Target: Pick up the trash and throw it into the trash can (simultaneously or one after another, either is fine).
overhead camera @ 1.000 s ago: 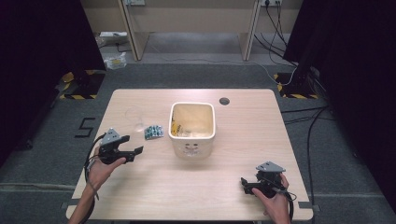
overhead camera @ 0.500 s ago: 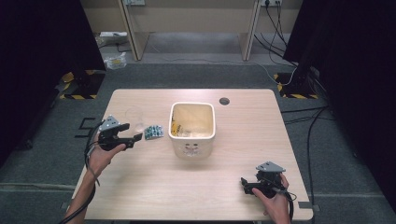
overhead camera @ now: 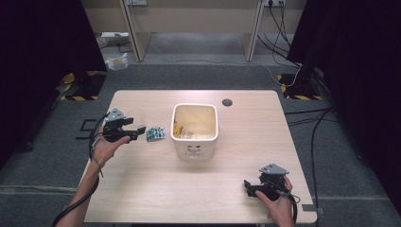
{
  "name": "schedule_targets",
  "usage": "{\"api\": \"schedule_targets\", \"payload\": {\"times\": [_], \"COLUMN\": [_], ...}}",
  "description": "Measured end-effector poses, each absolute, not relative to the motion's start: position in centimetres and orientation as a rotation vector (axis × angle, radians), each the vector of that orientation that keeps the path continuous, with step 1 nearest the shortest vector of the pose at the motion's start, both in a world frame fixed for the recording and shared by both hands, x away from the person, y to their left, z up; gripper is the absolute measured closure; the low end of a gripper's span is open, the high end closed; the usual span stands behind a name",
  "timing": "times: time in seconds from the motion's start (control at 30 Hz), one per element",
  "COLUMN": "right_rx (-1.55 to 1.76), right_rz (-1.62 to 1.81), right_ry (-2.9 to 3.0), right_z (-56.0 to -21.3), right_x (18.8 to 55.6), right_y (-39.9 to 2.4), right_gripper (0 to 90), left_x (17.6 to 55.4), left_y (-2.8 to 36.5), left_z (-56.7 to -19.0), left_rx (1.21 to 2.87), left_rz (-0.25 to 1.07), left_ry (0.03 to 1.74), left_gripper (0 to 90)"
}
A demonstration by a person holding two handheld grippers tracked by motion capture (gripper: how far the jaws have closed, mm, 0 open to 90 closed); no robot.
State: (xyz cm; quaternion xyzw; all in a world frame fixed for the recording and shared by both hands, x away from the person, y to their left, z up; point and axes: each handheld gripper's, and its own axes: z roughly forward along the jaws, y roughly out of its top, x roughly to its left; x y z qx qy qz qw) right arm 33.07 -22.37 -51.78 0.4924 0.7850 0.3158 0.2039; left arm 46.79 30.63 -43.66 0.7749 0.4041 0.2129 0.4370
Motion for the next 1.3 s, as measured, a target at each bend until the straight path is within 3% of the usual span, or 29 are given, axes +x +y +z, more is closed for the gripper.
{"api": "schedule_targets", "payload": {"times": [0.6, 0.9, 1.13, 1.3], "right_rx": [1.371, 1.367, 1.359, 1.360], "right_rz": [0.880, 0.881, 0.882, 0.884], "right_ry": [2.191, 2.193, 2.198, 2.201], "right_z": [-51.8, -51.8, -51.8, -51.8], "right_x": [33.1, 33.1, 33.1, 33.1], "right_y": [-22.4, -22.4, -22.4, -22.4], "right_gripper": [0.3, 0.3, 0.3, 0.3], "left_x": [50.5, 51.6, 51.5, 51.1], "left_y": [29.3, 28.4, 28.3, 28.7], "left_z": [-43.7, -45.0, -45.7, -45.1], "left_rx": [2.040, 2.129, 2.166, 2.157], "left_rz": [0.554, 0.559, 0.579, 0.599], "left_ry": [1.031, 1.057, 1.043, 1.030], "left_gripper": [43.0, 58.8, 78.0, 82.2]}}
